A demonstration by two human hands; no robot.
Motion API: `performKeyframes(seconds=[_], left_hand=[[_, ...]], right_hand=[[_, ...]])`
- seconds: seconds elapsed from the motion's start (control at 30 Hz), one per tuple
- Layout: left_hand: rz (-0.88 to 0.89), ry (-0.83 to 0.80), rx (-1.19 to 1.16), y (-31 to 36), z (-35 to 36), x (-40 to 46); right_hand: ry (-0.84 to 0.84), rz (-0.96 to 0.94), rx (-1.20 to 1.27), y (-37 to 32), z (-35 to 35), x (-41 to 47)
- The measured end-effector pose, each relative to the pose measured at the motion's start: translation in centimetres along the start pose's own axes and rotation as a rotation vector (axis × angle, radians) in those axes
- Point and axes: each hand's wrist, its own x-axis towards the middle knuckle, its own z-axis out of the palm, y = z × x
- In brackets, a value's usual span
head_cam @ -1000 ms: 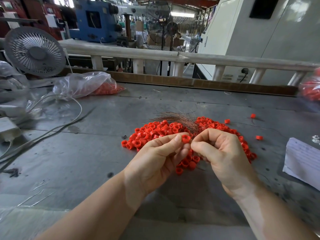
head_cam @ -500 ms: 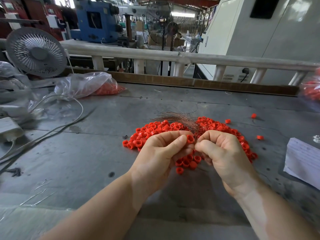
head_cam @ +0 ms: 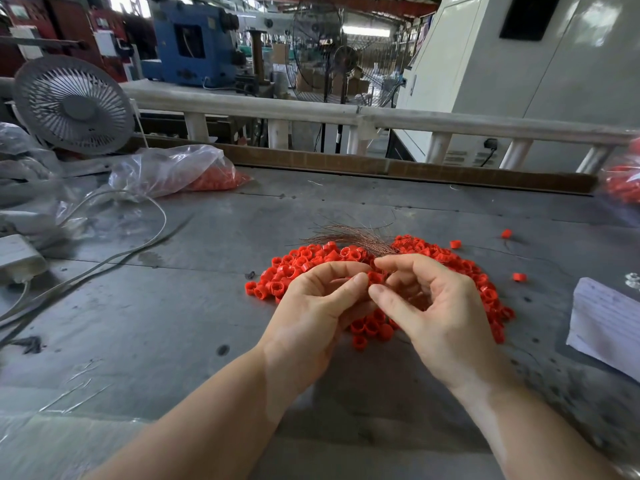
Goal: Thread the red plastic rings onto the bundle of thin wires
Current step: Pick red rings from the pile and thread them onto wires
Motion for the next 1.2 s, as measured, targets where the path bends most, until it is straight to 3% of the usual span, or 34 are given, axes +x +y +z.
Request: performKeyframes(seconds=[0.53, 0.8, 1.2], left_hand=[[-0.055, -0.046, -0.006, 0.72, -0.04, -0.3], [-0.011, 0.034, 0.175, 0.3, -0.23, -0.29], [-0.077, 0.002, 0.126, 0.96, -0.29, -0.4]], right_hand=[[0.033, -0.003, 0.058, -0.45, -0.26, 0.17], [0.03, -0.018, 0.03, -0.49, -0.26, 0.1], [-0.002, -0.021, 0.044, -0.43, -0.28, 0.03]])
